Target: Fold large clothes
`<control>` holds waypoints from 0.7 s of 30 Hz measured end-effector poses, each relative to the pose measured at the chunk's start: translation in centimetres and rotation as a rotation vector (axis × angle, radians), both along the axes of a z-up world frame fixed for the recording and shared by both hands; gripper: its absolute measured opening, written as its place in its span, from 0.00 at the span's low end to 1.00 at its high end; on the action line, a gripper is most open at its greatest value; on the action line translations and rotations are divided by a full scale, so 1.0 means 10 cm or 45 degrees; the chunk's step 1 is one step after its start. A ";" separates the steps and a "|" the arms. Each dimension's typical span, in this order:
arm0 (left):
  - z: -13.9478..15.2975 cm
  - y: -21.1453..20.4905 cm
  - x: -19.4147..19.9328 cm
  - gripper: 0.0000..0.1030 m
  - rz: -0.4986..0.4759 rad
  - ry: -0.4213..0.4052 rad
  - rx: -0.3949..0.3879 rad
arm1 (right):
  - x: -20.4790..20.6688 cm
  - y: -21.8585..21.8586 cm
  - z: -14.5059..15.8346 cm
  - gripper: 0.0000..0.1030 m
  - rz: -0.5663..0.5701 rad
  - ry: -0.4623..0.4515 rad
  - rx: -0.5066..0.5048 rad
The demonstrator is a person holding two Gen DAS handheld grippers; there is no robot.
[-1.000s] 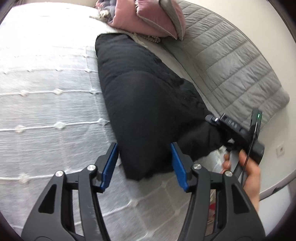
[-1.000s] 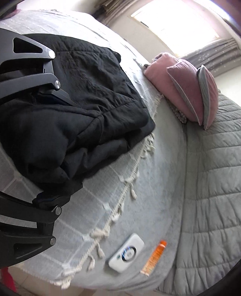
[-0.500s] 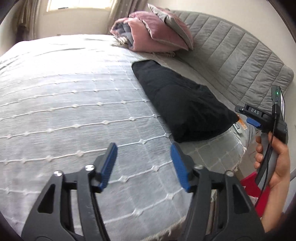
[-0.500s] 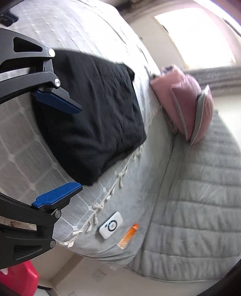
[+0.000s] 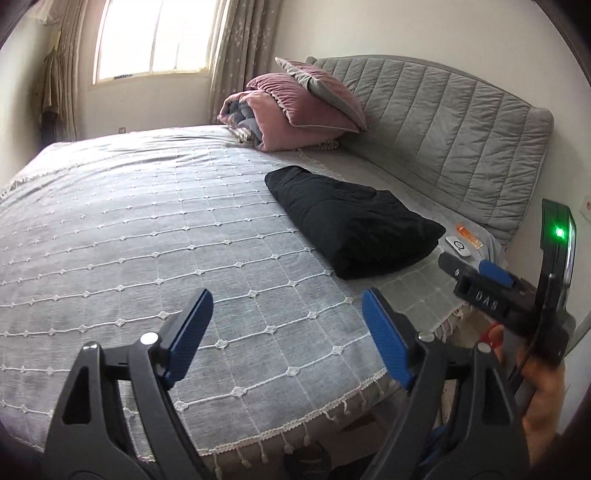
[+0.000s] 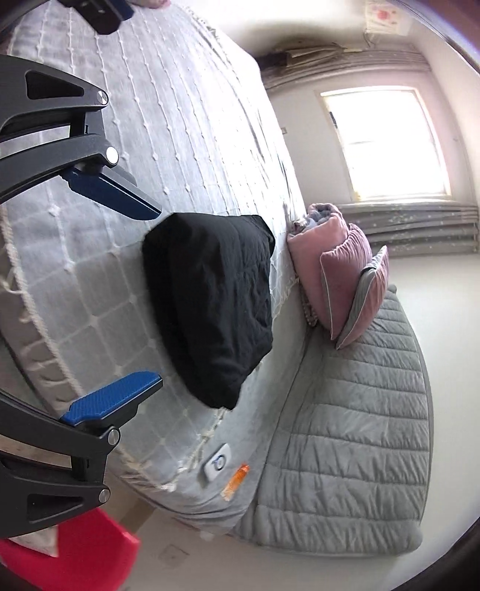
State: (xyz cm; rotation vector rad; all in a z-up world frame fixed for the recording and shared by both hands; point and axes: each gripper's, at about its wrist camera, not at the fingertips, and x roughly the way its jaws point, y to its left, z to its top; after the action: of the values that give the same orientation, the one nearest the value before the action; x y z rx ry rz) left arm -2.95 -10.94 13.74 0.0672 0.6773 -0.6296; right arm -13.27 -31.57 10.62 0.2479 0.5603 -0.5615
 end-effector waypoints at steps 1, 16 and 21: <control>0.00 0.00 -0.04 0.81 -0.024 0.011 0.000 | -0.06 0.05 -0.02 0.84 -0.001 0.001 -0.007; 0.16 0.10 -0.50 0.99 -0.055 -0.100 -0.039 | -0.67 0.74 -0.02 1.00 -0.050 0.038 -0.136; 0.23 0.19 -0.54 0.99 -0.007 -0.100 -0.112 | -0.75 0.81 0.07 1.00 -0.054 0.020 -0.172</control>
State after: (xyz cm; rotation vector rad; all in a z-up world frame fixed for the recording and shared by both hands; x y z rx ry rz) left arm -8.35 -9.06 16.03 0.0118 0.5730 -0.6579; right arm -20.79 -23.52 11.35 0.1274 0.5310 -0.6407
